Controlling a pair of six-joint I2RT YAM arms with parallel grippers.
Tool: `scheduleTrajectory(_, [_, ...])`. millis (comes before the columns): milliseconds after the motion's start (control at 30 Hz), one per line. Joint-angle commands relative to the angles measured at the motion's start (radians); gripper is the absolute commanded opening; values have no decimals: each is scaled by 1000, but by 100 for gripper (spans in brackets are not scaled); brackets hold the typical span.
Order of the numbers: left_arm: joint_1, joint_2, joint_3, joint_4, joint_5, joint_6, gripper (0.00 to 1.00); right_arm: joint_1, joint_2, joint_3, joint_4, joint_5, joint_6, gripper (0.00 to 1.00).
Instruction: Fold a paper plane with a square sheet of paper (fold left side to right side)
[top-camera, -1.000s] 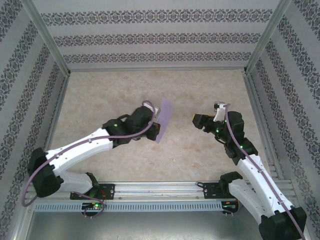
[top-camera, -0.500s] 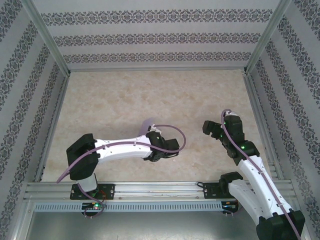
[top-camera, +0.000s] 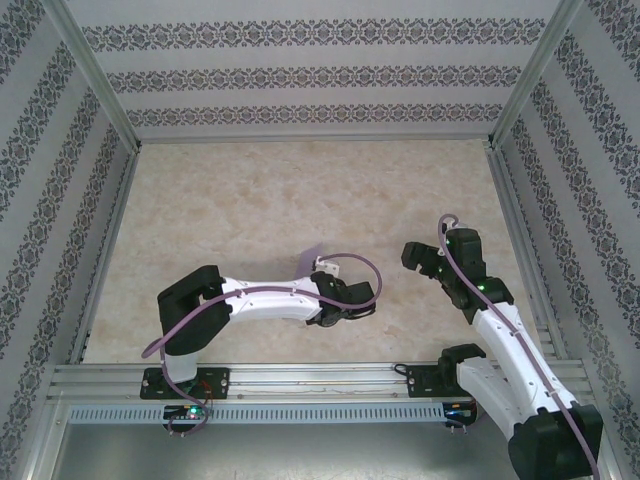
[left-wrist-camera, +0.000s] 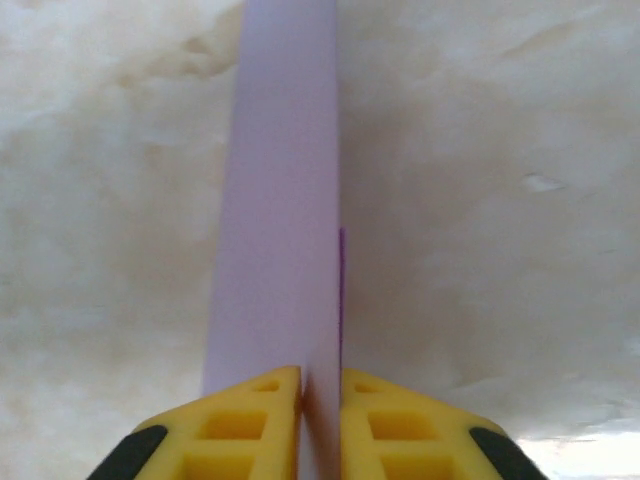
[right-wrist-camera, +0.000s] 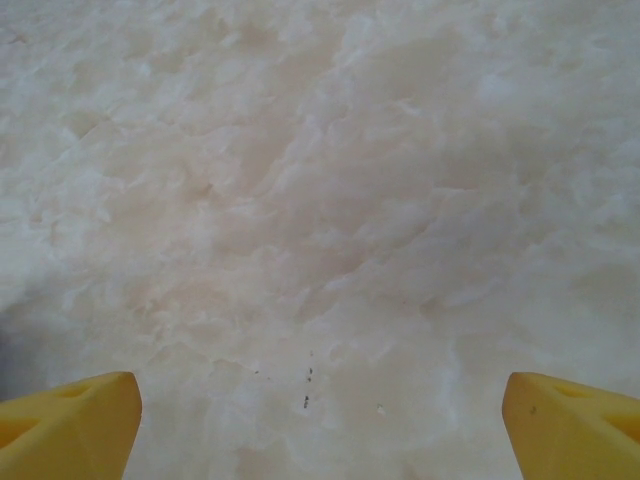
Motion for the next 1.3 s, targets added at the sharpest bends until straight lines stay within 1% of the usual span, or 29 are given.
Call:
scheduleTrajectory(0, [38, -15, -35, 198, 104, 13, 20, -14, 19, -8, 31, -77, -8, 93])
scheduleTrajectory(133, [85, -30, -55, 361, 203, 65, 29, -17, 26, -11, 32, -132, 7, 93])
scheduleTrajectory(267, [131, -66, -71, 524, 316, 117, 43, -20, 20, -22, 26, -223, 26, 93])
scheduleTrajectory(367, [168, -103, -78, 574, 381, 156, 46, -21, 15, -26, 16, -288, 40, 92])
scheduleTrajectory(433, [190, -146, -105, 599, 401, 179, 48, -21, 17, -31, 21, -331, 53, 90])
scheduleTrajectory(500, [223, -210, -164, 658, 444, 215, 50, -20, 25, -44, 48, -404, 90, 85])
scheduleTrajectory(567, [255, -279, -236, 720, 469, 243, 50, -17, 45, -60, 103, -496, 140, 78])
scheduleTrajectory(600, [274, -319, -277, 753, 478, 259, 51, -11, 60, -70, 140, -539, 173, 74])
scheduleTrajectory(667, [311, -386, -350, 811, 504, 291, 51, 22, 96, -85, 222, -586, 235, 67])
scheduleTrajectory(733, [356, -447, -431, 879, 559, 309, 51, 84, 141, -91, 295, -585, 286, 61])
scheduleTrajectory(800, [404, -510, -519, 963, 603, 318, 52, 167, 211, -81, 362, -576, 318, 54])
scheduleTrajectory(867, [445, -568, -599, 1023, 619, 315, 52, 238, 289, -62, 409, -565, 338, 46])
scheduleTrajectory(933, [478, -621, -673, 1073, 631, 308, 54, 293, 379, -40, 459, -566, 358, 36])
scheduleTrajectory(1000, [522, -668, -733, 1104, 665, 293, 54, 335, 482, -7, 498, -568, 370, 23])
scheduleTrajectory(1133, [587, -728, -796, 1110, 722, 270, 54, 376, 632, 44, 562, -554, 391, 2])
scheduleTrajectory(1167, [596, -740, -809, 1106, 727, 267, 54, 386, 664, 55, 577, -547, 394, 0])
scheduleTrajectory(1267, [613, -761, -832, 1084, 725, 266, 54, 409, 730, 79, 605, -520, 398, 0])
